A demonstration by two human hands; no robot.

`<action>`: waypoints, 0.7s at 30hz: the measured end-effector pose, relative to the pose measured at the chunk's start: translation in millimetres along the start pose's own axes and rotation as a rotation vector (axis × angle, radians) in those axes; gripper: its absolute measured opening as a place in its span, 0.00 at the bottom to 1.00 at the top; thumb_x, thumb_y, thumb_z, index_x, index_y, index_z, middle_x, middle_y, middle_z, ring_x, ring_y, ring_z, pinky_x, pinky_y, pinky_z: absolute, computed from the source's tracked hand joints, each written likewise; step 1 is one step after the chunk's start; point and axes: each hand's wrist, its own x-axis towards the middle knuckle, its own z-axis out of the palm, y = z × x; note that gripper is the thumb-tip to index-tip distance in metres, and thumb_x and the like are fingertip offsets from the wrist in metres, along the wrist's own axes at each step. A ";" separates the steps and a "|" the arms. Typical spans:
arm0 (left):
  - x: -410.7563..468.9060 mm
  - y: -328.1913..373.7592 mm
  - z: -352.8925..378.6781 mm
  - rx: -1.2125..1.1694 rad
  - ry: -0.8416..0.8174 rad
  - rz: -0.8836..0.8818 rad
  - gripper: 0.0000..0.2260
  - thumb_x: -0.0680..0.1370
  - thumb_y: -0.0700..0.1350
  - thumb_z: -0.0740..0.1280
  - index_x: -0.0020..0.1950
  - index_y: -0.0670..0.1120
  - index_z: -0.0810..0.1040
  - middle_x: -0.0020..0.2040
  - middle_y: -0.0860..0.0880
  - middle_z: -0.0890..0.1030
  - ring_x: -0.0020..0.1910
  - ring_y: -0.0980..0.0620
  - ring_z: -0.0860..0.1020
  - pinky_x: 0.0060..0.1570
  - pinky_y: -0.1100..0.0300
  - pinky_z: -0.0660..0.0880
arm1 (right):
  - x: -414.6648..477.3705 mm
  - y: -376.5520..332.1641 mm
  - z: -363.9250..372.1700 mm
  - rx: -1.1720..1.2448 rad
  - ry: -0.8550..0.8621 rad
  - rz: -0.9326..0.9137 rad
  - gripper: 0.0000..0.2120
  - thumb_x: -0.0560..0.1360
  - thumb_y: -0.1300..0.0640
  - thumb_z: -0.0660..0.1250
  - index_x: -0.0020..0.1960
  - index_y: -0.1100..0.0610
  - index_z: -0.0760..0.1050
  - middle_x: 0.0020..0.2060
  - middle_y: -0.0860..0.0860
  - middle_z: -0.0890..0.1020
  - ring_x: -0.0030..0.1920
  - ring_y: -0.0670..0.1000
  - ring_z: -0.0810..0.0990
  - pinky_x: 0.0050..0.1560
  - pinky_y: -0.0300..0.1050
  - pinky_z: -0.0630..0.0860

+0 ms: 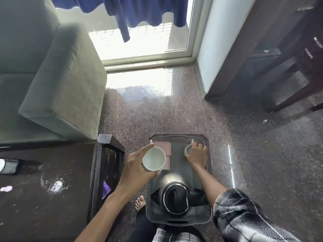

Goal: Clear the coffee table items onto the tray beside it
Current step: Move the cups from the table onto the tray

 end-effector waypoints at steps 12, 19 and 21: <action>21.1 11.5 6.4 0.124 -0.103 0.081 0.35 0.67 0.44 0.75 0.70 0.59 0.65 0.63 0.59 0.72 0.66 0.53 0.65 0.64 0.54 0.68 | -92.2 -33.6 -134.4 1.197 -0.421 -0.156 0.04 0.72 0.63 0.69 0.45 0.62 0.81 0.32 0.54 0.83 0.30 0.48 0.80 0.34 0.40 0.79; 32.6 8.9 22.7 0.238 -0.175 0.150 0.34 0.67 0.47 0.74 0.70 0.58 0.65 0.67 0.56 0.72 0.66 0.52 0.68 0.62 0.55 0.69 | -91.6 -40.5 -118.5 1.035 -0.286 -0.110 0.03 0.69 0.66 0.72 0.42 0.62 0.80 0.27 0.51 0.81 0.24 0.42 0.78 0.30 0.37 0.79; 33.7 9.0 28.6 0.245 -0.184 0.172 0.35 0.68 0.47 0.73 0.72 0.57 0.63 0.68 0.55 0.72 0.66 0.52 0.68 0.61 0.58 0.68 | -88.2 -38.3 -113.9 0.963 -0.247 -0.109 0.02 0.70 0.67 0.70 0.41 0.63 0.81 0.26 0.50 0.80 0.22 0.42 0.78 0.29 0.37 0.79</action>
